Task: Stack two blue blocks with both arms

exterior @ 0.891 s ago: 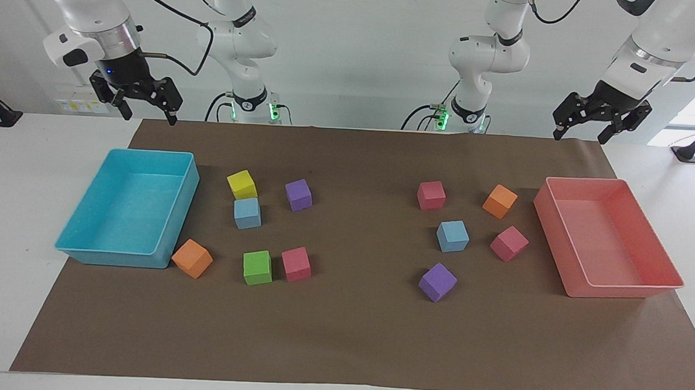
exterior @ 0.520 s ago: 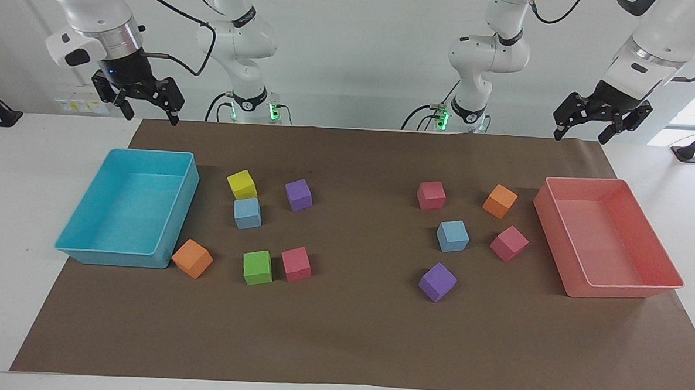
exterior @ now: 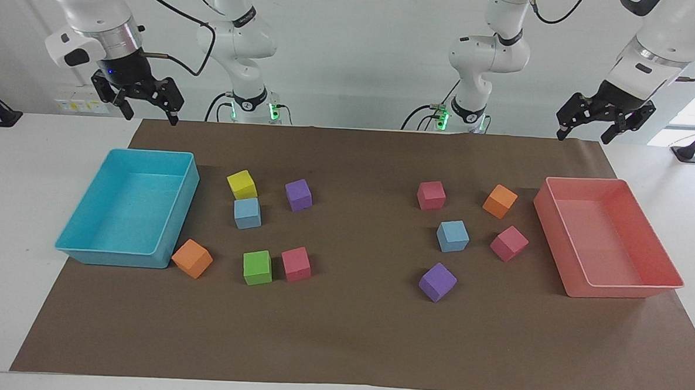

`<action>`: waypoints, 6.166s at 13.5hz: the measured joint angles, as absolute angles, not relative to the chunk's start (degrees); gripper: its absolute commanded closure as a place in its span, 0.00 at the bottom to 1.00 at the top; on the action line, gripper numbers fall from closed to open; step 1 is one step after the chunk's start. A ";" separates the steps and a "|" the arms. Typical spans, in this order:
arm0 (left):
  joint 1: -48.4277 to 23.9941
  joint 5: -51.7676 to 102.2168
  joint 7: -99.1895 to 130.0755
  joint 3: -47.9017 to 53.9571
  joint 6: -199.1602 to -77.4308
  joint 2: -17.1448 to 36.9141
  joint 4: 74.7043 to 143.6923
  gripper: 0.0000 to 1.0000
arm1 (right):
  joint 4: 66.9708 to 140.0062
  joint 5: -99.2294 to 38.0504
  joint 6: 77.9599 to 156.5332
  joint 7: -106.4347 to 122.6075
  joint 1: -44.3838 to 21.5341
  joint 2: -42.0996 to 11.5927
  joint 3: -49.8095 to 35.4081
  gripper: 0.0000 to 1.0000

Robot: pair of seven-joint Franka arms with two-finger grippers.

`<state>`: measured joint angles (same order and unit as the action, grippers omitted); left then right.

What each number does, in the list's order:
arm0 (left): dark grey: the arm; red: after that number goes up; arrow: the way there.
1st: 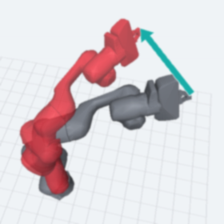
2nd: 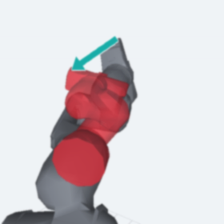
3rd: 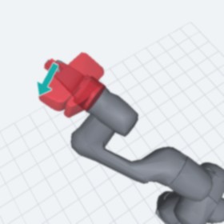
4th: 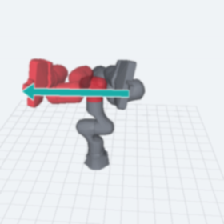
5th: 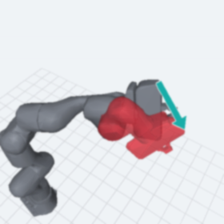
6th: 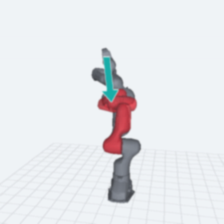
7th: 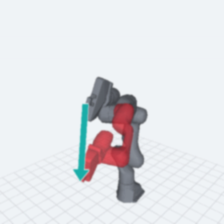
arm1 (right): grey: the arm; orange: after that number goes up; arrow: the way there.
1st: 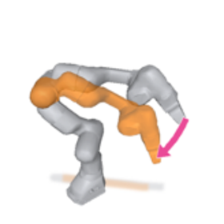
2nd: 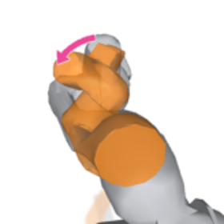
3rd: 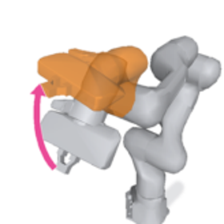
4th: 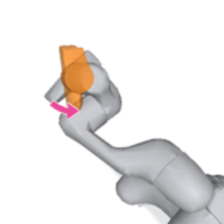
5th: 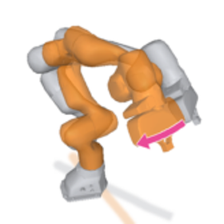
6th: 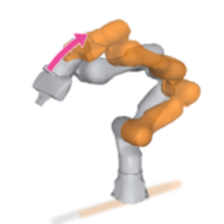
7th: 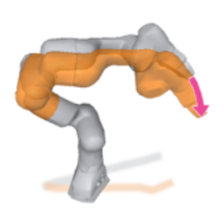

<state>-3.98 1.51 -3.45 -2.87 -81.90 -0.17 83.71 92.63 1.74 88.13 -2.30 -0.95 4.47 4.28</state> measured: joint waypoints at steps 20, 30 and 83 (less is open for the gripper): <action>-3.98 1.51 -3.46 -2.84 -81.89 -0.17 83.71 0.00 | 109.09 1.72 103.91 6.68 -5.81 2.58 3.32 0.00; -3.98 1.51 -3.46 -2.84 -81.89 -0.17 83.71 0.00 | 116.18 -2.65 118.47 25.72 -9.12 -3.85 3.30 0.00; -3.97 1.51 -3.46 -2.83 -81.90 -0.17 83.72 0.00 | 94.34 -5.21 119.62 -23.51 -37.67 -24.77 3.04 1.00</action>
<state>-3.97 1.51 -3.46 -2.83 -81.90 -0.17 83.72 94.34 -5.21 119.62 -23.51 -37.67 -24.77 3.04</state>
